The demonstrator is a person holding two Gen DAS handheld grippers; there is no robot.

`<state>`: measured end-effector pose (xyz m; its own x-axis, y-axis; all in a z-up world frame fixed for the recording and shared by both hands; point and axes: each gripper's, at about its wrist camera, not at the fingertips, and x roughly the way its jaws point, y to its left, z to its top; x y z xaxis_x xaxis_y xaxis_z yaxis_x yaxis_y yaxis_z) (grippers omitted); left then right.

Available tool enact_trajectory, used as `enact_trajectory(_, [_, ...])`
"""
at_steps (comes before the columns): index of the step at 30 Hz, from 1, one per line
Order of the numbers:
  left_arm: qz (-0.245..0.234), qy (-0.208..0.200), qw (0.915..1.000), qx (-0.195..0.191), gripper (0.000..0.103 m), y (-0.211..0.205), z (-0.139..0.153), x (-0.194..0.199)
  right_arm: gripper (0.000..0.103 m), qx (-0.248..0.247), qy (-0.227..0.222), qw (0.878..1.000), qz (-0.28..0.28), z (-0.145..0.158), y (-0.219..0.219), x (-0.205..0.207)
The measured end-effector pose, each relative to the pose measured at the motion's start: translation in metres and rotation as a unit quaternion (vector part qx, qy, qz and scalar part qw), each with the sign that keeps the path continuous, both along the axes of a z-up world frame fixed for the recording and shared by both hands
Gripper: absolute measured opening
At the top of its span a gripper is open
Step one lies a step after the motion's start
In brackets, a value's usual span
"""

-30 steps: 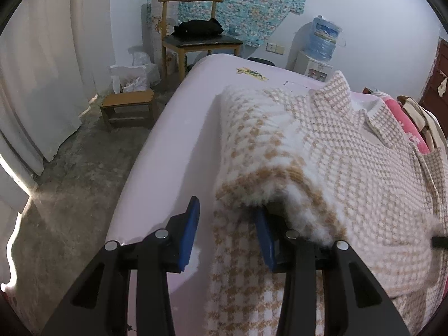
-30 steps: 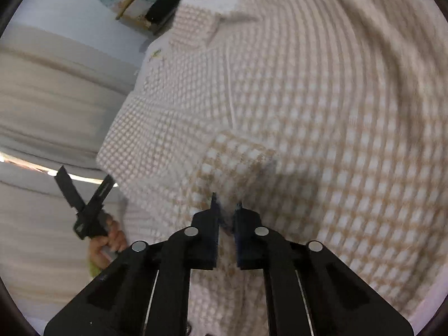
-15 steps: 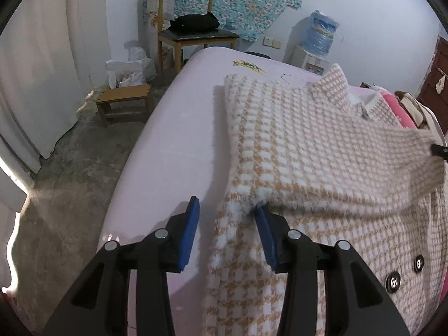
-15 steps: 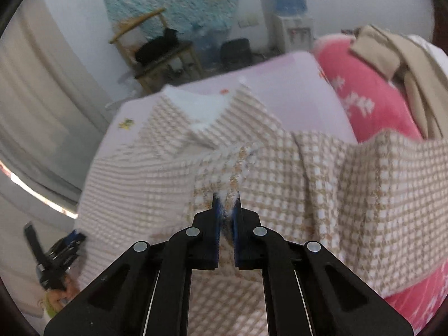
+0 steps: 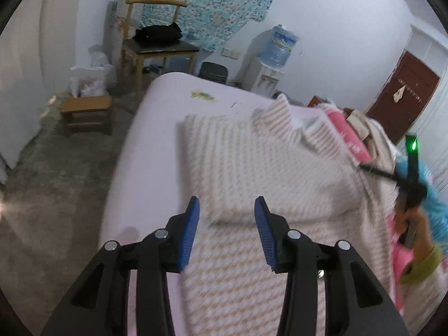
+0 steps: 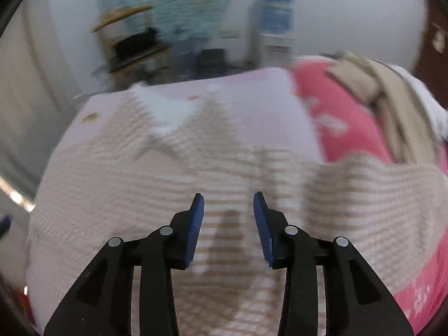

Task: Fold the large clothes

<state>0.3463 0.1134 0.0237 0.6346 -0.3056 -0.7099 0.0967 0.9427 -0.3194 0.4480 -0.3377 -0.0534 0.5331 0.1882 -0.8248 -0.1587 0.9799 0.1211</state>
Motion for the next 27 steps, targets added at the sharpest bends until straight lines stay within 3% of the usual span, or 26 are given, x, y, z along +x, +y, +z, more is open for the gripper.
enact_trajectory(4, [-0.007,0.039,0.9989,0.026,0.040,-0.028,-0.027,0.047,0.039,-0.011,0.045,0.997,0.055,-0.031,0.032,-0.004])
enact_trajectory(7, [-0.008,0.077,0.9951,0.062,0.040,-0.044,-0.059,0.054,0.042,-0.051,0.040,0.996,0.064,-0.047,0.031,-0.019])
enact_trajectory(8, [-0.014,0.069,0.9945,0.077,0.040,-0.048,-0.064,0.050,0.046,-0.075,0.039,0.994,0.067,-0.051,0.029,-0.025])
enact_trajectory(11, [-0.029,0.043,0.9904,0.128,0.040,-0.062,-0.063,0.042,0.048,-0.074,0.040,0.994,0.074,-0.052,0.018,-0.032])
enact_trajectory(14, [-0.040,0.027,0.9917,0.120,0.040,-0.066,-0.046,0.040,0.050,-0.068,0.044,0.995,0.057,-0.034,0.009,-0.030])
enact_trajectory(17, [-0.042,-0.006,0.9915,0.123,0.043,-0.074,-0.025,0.047,0.054,-0.052,0.003,0.997,0.061,-0.008,0.015,-0.024])
enact_trajectory(19, [-0.036,-0.006,0.9912,0.127,0.046,-0.084,-0.018,0.063,0.059,-0.048,-0.012,0.997,0.061,-0.003,0.023,-0.019])
enact_trajectory(25, [-0.017,0.057,0.9890,0.136,0.057,-0.096,-0.053,0.102,0.064,-0.057,0.017,0.995,0.078,-0.043,0.043,-0.002])
enact_trajectory(26, [-0.012,0.067,0.9879,0.139,0.057,-0.096,-0.061,0.104,0.065,-0.068,0.003,0.995,0.077,-0.048,0.044,-0.005])
enact_trajectory(27, [-0.009,0.054,0.9875,0.148,0.057,-0.099,-0.064,0.102,0.067,-0.073,-0.004,0.994,0.081,-0.048,0.045,-0.007])
